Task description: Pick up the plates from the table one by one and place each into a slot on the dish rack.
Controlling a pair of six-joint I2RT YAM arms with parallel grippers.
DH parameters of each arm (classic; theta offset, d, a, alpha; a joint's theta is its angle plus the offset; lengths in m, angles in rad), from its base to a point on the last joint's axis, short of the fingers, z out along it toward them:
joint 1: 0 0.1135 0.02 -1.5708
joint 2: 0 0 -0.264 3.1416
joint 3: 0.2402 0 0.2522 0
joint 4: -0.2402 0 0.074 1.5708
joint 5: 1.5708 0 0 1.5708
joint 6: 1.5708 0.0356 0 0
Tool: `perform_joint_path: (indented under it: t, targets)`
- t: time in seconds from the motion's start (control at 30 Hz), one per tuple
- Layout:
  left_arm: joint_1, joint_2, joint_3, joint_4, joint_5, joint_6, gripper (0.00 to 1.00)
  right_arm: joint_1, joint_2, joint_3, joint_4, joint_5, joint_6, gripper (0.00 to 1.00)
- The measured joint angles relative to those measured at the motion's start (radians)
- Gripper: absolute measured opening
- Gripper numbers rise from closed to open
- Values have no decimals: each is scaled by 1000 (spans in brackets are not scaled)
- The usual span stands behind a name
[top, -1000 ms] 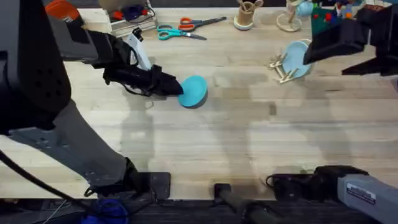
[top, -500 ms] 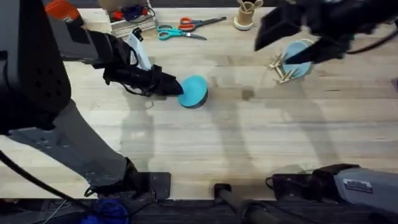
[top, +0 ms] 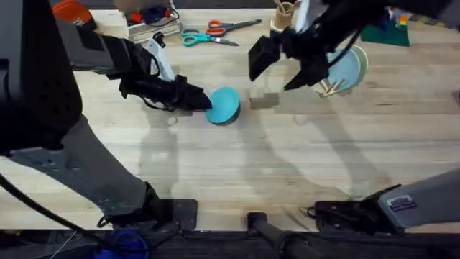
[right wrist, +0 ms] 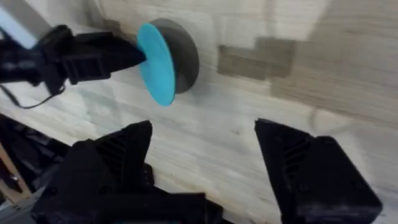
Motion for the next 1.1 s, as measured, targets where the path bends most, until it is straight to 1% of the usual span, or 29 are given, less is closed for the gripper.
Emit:
perform_joint_path:
  t: [0.1, 0.2, 0.4, 0.53, 0.8, 0.93, 1.1]
  targets:
    - [0, 0, 0, 0, 0, 0, 42, 27, 46, 0, 29, 0, 14, 995]
    - [0, 0, 0, 0, 0, 0, 42, 62, 71, -11, 106, 0, 41, 995]
    - [0, 0, 0, 0, 0, 0, 41, 126, 72, -97, 218, -4, 94, 995]
    - [0, 0, 0, 0, 0, 0, 42, 137, 72, -172, 308, -7, 147, 995]
    - [0, 0, 0, 0, 0, 0, 41, 165, 72, -278, 482, -8, 249, 993]
    - [0, 0, 0, 0, 0, 0, 42, 183, 72, -314, 553, -11, 305, 993]
    - [0, 0, 0, 0, 0, 0, 42, 205, 72, -324, 612, -11, 348, 995]
